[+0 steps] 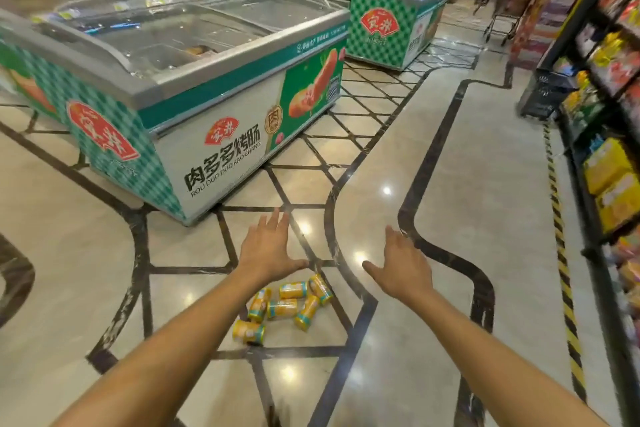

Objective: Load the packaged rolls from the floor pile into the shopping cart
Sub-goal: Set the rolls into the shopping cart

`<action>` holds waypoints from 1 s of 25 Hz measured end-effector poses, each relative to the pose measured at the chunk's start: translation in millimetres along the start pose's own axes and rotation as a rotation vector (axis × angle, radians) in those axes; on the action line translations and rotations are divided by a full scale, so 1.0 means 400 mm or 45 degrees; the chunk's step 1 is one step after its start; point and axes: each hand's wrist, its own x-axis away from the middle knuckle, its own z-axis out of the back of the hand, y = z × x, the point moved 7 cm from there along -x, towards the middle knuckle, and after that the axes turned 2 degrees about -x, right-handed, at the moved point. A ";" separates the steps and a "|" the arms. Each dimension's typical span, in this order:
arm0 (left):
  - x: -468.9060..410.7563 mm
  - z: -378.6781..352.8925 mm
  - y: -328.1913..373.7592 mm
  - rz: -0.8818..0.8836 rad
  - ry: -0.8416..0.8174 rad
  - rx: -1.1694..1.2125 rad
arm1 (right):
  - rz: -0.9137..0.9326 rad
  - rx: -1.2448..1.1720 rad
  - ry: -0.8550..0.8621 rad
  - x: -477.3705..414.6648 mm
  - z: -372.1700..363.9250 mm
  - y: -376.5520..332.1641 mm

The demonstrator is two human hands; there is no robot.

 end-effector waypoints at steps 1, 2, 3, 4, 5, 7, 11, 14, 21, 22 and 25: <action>-0.052 -0.013 0.022 0.018 0.008 0.015 | 0.036 0.023 -0.008 -0.063 0.005 0.016; -0.103 -0.026 0.040 0.029 0.014 0.026 | 0.071 0.039 -0.016 -0.127 0.008 0.029; -0.148 -0.042 0.051 0.045 0.015 0.044 | 0.097 0.033 -0.028 -0.188 0.005 0.042; -0.189 -0.060 0.055 0.064 0.004 0.055 | 0.123 0.027 -0.058 -0.242 -0.003 0.048; -0.223 -0.079 0.056 0.082 0.007 0.066 | 0.139 0.032 -0.084 -0.283 -0.017 0.052; -0.301 -0.131 0.048 0.120 0.014 0.093 | 0.185 0.075 -0.123 -0.386 -0.062 0.054; -0.479 -0.291 0.006 0.195 0.002 0.167 | 0.240 0.094 -0.216 -0.613 -0.216 0.043; -0.618 -0.439 -0.030 0.234 0.047 0.271 | 0.261 0.148 -0.257 -0.774 -0.360 0.042; -0.785 -0.973 -0.137 0.398 -0.100 0.302 | 0.257 0.091 -0.477 -1.052 -0.863 0.098; -0.793 -1.054 -0.150 0.437 -0.111 0.300 | 0.258 0.080 -0.504 -1.078 -0.936 0.108; -0.801 -1.318 -0.177 0.523 -0.242 0.311 | 0.293 0.062 -0.524 -1.145 -1.171 0.144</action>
